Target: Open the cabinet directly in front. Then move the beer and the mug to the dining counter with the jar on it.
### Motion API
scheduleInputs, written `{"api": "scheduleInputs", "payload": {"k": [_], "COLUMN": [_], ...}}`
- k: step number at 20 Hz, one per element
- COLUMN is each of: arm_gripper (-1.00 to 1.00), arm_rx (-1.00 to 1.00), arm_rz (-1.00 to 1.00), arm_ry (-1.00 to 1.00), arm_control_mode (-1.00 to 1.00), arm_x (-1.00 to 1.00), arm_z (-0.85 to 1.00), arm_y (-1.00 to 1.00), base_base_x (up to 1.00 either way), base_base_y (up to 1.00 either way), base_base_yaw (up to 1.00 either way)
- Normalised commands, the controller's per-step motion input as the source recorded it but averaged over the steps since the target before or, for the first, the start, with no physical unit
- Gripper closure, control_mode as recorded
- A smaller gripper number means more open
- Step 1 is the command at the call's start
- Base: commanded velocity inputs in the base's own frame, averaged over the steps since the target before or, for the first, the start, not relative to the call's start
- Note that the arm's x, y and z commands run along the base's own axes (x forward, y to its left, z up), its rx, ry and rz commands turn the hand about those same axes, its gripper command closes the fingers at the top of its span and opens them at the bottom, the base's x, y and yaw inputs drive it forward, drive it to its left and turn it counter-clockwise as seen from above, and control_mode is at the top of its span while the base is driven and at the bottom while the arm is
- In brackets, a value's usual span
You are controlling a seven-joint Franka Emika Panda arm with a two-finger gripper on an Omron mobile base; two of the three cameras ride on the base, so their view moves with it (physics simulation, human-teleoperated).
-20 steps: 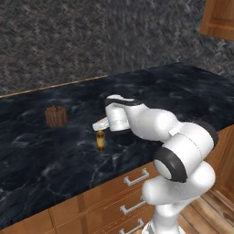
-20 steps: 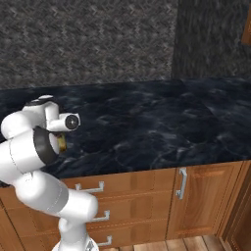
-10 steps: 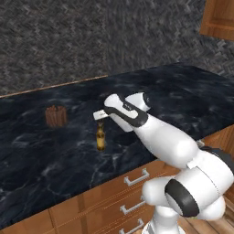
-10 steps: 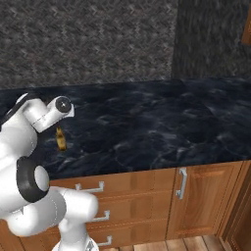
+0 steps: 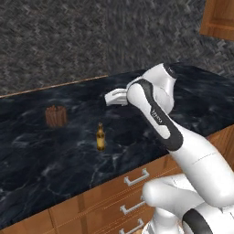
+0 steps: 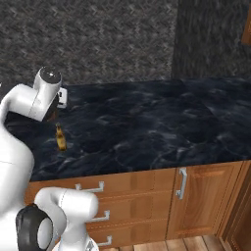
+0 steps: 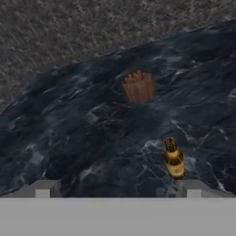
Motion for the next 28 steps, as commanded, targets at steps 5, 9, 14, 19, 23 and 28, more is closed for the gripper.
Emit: {"api": "scheduleInputs", "payload": {"k": [5,9,14,19,23,28], "arm_gripper": [-1.00,-1.00,-1.00,-1.00,-1.00,-1.00], "arm_rx": [0.00,0.00,0.00,0.00,0.00,0.00], "arm_rz": [0.00,0.00,0.00,0.00,0.00,0.00], "arm_ry": [-0.02,-0.32,-0.42,-0.02,0.00,0.00], "arm_control_mode": [-1.00,-1.00,-1.00,-1.00,1.00,1.00], "arm_x": [-1.00,-1.00,-0.77,0.00,-0.48,0.00], "arm_z": [0.75,0.35,0.27,0.00,-0.01,0.00], "arm_y": [-0.34,-0.08,0.00,0.00,0.00,0.00], "base_base_x": [0.00,0.00,0.00,0.00,-0.25,-1.00], "base_base_y": [0.00,0.00,0.00,0.00,0.00,0.02], "base_base_yaw": [0.00,0.00,0.00,0.00,0.00,0.14]}}
